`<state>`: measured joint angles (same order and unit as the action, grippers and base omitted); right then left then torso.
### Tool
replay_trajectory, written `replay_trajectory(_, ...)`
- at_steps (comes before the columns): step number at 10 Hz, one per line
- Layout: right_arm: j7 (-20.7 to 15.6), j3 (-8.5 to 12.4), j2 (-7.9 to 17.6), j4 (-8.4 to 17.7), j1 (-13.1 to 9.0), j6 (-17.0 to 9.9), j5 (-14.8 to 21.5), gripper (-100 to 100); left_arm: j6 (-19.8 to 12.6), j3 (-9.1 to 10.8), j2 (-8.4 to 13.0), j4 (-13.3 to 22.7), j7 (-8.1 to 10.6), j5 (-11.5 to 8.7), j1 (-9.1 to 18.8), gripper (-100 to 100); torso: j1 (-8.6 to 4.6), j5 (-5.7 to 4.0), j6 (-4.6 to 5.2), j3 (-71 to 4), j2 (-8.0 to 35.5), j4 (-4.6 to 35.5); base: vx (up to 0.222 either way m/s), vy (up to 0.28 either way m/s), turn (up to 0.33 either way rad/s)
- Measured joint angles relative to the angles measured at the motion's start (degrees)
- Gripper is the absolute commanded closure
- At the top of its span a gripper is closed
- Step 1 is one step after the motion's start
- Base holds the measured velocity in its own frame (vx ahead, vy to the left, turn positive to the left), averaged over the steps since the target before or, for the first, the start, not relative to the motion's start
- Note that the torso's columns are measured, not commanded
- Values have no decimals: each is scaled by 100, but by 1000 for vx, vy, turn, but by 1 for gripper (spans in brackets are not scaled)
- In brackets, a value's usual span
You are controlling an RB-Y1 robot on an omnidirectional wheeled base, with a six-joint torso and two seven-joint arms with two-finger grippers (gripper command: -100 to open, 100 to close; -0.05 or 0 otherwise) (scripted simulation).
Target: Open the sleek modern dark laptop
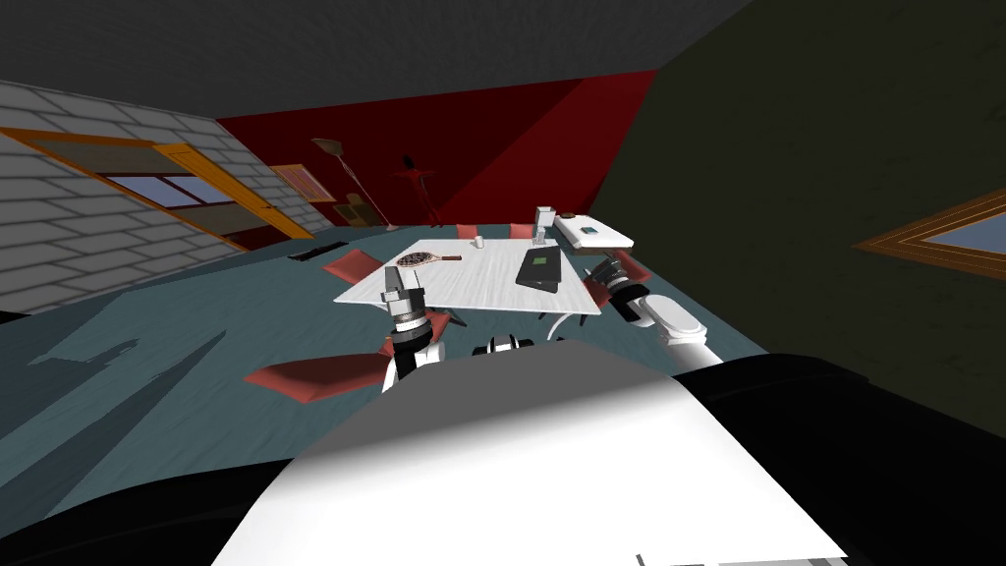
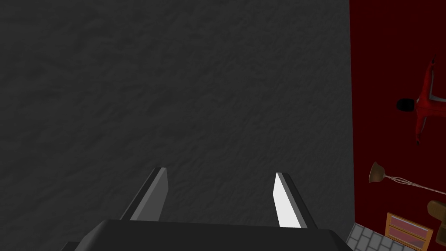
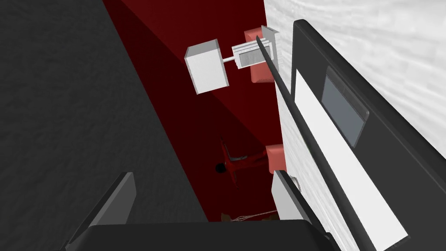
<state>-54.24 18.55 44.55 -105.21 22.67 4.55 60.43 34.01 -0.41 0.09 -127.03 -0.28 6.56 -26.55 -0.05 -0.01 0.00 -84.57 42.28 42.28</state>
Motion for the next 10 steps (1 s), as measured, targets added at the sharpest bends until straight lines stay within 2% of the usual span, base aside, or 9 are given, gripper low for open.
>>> replay_trajectory(4,283,176,494,37,76,57,-240,-100,0,0,0,0,0,0,0,0,6,1,0,1,1,0,16,43,-32)
replay_trajectory(5,299,182,506,39,77,63,-247,0,0,0,0,0,0,0,0,0,-1,-1,-1,2,3,1,2,5,2)
replay_trajectory(10,297,182,505,39,77,62,-246,0,0,0,1,0,0,0,0,0,6,2,0,0,0,0,0,0,0)
